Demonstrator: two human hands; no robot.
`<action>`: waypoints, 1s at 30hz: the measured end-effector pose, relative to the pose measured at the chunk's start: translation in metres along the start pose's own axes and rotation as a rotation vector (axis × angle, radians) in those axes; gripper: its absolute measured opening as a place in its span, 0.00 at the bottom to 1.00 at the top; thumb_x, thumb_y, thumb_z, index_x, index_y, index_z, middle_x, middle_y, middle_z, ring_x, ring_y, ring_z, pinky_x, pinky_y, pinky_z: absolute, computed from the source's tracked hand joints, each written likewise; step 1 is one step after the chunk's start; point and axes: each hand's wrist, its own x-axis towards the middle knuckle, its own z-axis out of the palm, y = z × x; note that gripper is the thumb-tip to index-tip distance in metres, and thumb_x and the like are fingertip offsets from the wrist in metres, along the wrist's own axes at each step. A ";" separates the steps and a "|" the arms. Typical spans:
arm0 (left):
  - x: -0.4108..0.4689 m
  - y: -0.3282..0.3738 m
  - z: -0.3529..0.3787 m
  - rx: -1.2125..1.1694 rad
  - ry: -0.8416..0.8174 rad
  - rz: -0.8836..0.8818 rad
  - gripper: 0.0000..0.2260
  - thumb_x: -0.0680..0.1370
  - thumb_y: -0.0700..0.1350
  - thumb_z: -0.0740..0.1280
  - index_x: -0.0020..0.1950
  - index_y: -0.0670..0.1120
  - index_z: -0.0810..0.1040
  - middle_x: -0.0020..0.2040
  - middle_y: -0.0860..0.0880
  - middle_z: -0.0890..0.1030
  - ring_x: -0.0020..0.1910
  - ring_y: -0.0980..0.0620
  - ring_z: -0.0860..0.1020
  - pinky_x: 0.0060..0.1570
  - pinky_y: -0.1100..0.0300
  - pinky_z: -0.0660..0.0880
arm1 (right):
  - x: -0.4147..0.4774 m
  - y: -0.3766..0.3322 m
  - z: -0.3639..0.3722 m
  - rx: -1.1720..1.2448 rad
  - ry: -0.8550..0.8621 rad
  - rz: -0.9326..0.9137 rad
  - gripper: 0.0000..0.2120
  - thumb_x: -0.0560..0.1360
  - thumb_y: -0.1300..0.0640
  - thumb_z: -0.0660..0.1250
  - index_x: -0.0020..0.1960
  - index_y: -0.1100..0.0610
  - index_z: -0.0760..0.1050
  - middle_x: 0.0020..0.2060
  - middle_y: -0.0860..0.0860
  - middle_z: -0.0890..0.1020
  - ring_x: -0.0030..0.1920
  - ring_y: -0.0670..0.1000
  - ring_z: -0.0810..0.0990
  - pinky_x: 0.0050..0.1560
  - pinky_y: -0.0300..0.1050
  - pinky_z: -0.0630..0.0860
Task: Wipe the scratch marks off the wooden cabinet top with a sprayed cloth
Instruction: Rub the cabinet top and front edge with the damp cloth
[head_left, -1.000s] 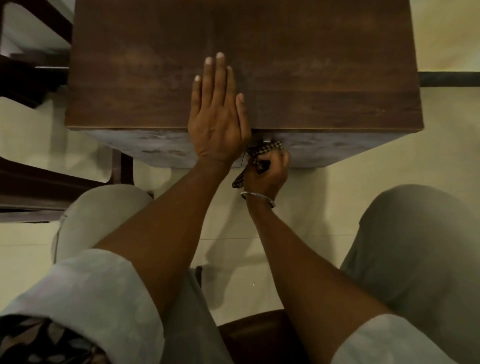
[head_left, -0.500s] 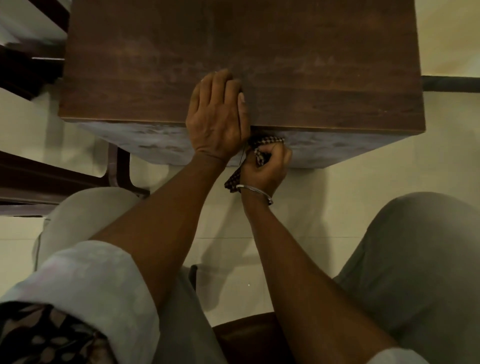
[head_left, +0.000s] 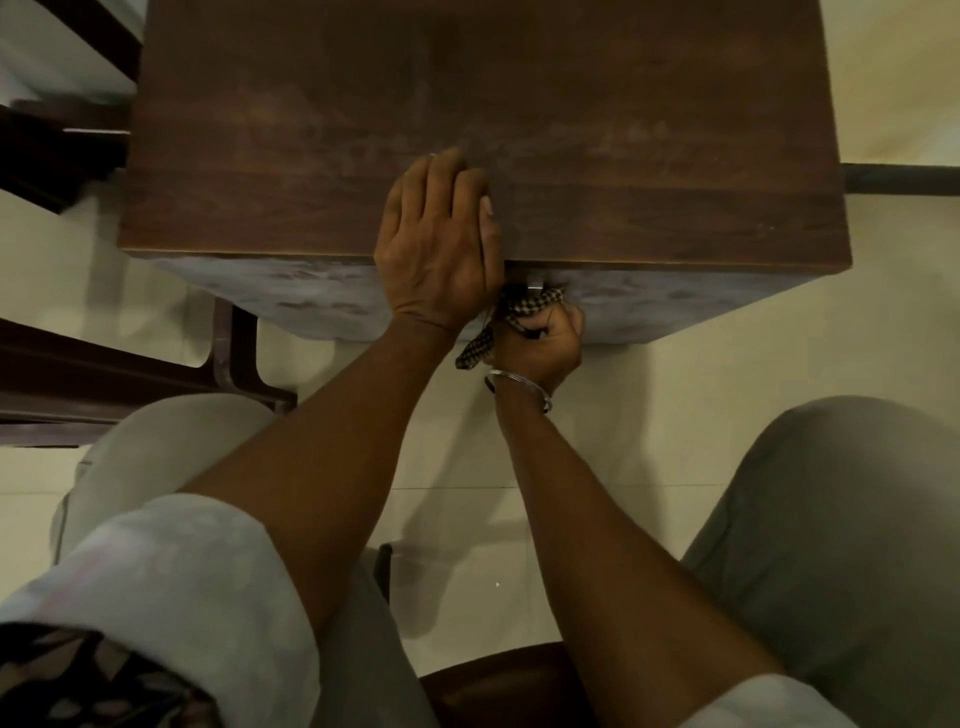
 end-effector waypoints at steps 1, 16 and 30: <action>0.000 0.000 0.001 0.006 0.005 0.003 0.11 0.82 0.46 0.58 0.54 0.44 0.78 0.59 0.43 0.80 0.60 0.42 0.77 0.63 0.50 0.71 | 0.001 -0.003 0.000 -0.032 0.003 -0.004 0.11 0.59 0.74 0.74 0.29 0.67 0.72 0.39 0.60 0.78 0.37 0.59 0.78 0.42 0.49 0.78; 0.000 -0.002 0.001 0.004 -0.017 0.009 0.13 0.82 0.47 0.56 0.54 0.44 0.79 0.59 0.43 0.80 0.60 0.42 0.77 0.63 0.49 0.71 | 0.006 0.005 -0.002 -0.030 -0.064 -0.047 0.14 0.59 0.72 0.76 0.28 0.65 0.70 0.37 0.61 0.75 0.34 0.58 0.75 0.38 0.46 0.76; 0.001 -0.002 -0.003 -0.002 -0.051 0.011 0.13 0.81 0.47 0.56 0.54 0.43 0.79 0.59 0.43 0.79 0.61 0.42 0.77 0.64 0.48 0.71 | 0.017 0.028 -0.006 0.029 -0.159 -0.113 0.16 0.57 0.70 0.77 0.28 0.60 0.69 0.37 0.52 0.73 0.34 0.55 0.75 0.39 0.42 0.76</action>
